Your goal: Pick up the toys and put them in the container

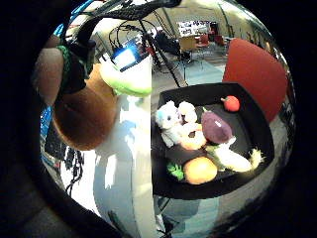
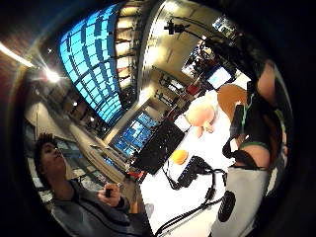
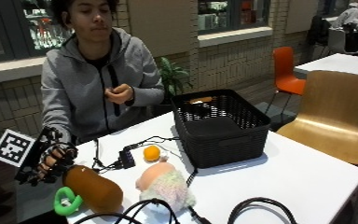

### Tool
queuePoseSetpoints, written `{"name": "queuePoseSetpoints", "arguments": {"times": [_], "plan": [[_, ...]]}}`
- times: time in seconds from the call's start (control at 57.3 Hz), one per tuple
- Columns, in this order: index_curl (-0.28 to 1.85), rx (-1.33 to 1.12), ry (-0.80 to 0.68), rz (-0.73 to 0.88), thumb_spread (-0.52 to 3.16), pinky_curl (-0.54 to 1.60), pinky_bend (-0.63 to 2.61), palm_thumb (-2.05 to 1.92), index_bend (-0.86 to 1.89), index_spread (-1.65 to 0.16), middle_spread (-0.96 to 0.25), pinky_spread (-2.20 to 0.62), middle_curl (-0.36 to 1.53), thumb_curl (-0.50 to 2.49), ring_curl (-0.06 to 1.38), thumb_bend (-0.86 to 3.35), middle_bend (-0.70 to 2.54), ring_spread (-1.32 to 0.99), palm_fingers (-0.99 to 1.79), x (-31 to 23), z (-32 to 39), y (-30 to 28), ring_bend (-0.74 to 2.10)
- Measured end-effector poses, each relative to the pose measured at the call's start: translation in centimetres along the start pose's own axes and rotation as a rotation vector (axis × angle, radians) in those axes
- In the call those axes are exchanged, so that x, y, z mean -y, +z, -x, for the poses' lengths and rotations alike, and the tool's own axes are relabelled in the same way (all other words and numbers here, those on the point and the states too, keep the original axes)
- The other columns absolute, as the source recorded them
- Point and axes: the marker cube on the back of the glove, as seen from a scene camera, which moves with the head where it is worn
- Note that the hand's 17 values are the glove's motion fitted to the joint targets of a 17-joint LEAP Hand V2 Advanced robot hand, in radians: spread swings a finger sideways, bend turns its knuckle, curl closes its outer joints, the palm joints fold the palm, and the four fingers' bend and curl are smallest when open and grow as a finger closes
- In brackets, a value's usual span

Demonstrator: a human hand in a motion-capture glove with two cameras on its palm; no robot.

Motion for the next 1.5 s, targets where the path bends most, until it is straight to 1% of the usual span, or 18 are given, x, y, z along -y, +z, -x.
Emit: {"name": "queuePoseSetpoints", "arguments": {"times": [0.07,0.192,0.332,0.401,0.506,0.576,0.611,0.628,0.646,0.663,0.698,0.75,0.785,0.838,0.995,1.152,1.361,1.501], "plan": [[0.11,-0.005,-0.003,0.024,0.49,0.10,0.30,0.57,0.40,-0.04,-0.05,-0.11,0.07,0.12,0.10,0.49,0.37,-0.14,1.03,-0.4,-0.1,-0.1,0.43],[0.18,-0.012,-0.005,0.001,0.84,0.17,0.30,0.62,0.45,-0.06,-0.07,-0.16,0.11,0.19,0.17,0.63,0.43,-0.23,0.97,0.2,-0.1,0.1,0.51],[0.22,-0.012,-0.027,-0.030,1.10,0.21,0.32,0.60,0.48,-0.08,-0.09,-0.19,0.15,0.25,0.20,0.71,0.48,-0.29,0.93,0.4,0.0,-0.2,0.56],[0.24,-0.015,-0.074,0.023,1.19,0.23,0.34,0.57,0.48,-0.08,-0.10,-0.20,0.16,0.27,0.21,0.72,0.51,-0.31,0.90,-0.2,0.2,-0.7,0.59],[0.19,-0.078,-0.077,0.043,1.36,0.28,0.42,0.28,0.19,-0.14,-0.10,-0.21,0.21,0.22,0.26,0.58,0.60,-0.33,0.77,0.3,1.7,-1.2,0.72],[0.14,-0.162,-0.055,0.110,1.36,0.32,0.52,0.12,0.03,-0.20,-0.10,-0.19,0.23,0.19,0.29,0.47,0.63,-0.31,0.58,1.7,3.0,-1.4,0.78],[0.13,-0.203,-0.021,0.218,1.32,0.35,0.58,0.05,0.03,-0.23,-0.09,-0.16,0.24,0.17,0.30,0.40,0.61,-0.30,0.42,2.0,3.8,-1.7,0.77],[0.13,-0.224,0.016,0.284,1.31,0.36,0.60,0.04,0.04,-0.23,-0.09,-0.16,0.25,0.17,0.31,0.39,0.64,-0.29,0.44,2.2,4.3,-1.8,0.78],[0.11,-0.246,0.064,0.347,1.29,0.37,0.64,0.01,0.03,-0.25,-0.08,-0.14,0.23,0.17,0.29,0.35,0.57,-0.28,0.30,2.4,4.8,-1.8,0.74],[0.12,-0.267,0.114,0.400,1.27,0.38,0.67,-0.01,0.05,-0.25,-0.07,-0.13,0.24,0.17,0.31,0.34,0.57,-0.27,0.28,2.9,5.3,-1.7,0.75],[0.11,-0.307,0.167,0.465,1.24,0.41,0.77,-0.03,0.07,-0.27,-0.05,-0.11,0.22,0.17,0.30,0.29,0.48,-0.24,0.13,4.1,6.0,-1.2,0.71],[0.11,-0.369,0.089,0.480,1.20,0.43,0.88,-0.03,0.08,-0.28,-0.03,-0.08,0.21,0.18,0.28,0.24,0.39,-0.21,-0.02,6.8,6.2,0.0,0.65],[0.11,-0.428,0.100,0.504,1.17,0.44,0.94,-0.03,0.08,-0.28,-0.01,-0.06,0.20,0.19,0.25,0.22,0.34,-0.18,-0.11,7.8,6.3,0.7,0.60],[0.11,-0.516,0.205,0.582,1.15,0.43,0.97,-0.02,0.09,-0.28,0.00,-0.05,0.21,0.20,0.24,0.18,0.32,-0.15,-0.12,7.7,6.5,1.2,0.58],[0.11,-0.641,0.247,0.780,1.10,0.42,0.94,0.00,0.07,-0.28,0.02,-0.01,0.24,0.23,0.22,0.10,0.29,-0.10,-0.19,9.6,4.7,4.2,0.52],[0.10,-0.769,0.333,0.877,1.09,0.39,0.90,0.02,0.07,-0.27,0.03,0.00,0.27,0.26,0.22,0.05,0.23,-0.08,-0.23,10.6,3.1,6.3,0.45],[0.11,-0.736,0.489,0.895,1.07,0.36,0.78,0.05,0.05,-0.27,0.04,0.03,0.28,0.30,0.19,-0.01,0.15,-0.04,-0.34,10.2,0.9,8.0,0.23],[0.08,-0.720,0.524,0.868,1.11,0.38,0.92,0.14,0.01,-0.26,0.04,0.06,0.25,0.32,0.20,0.01,0.11,-0.02,-0.32,9.7,0.5,9.1,0.19]]}}
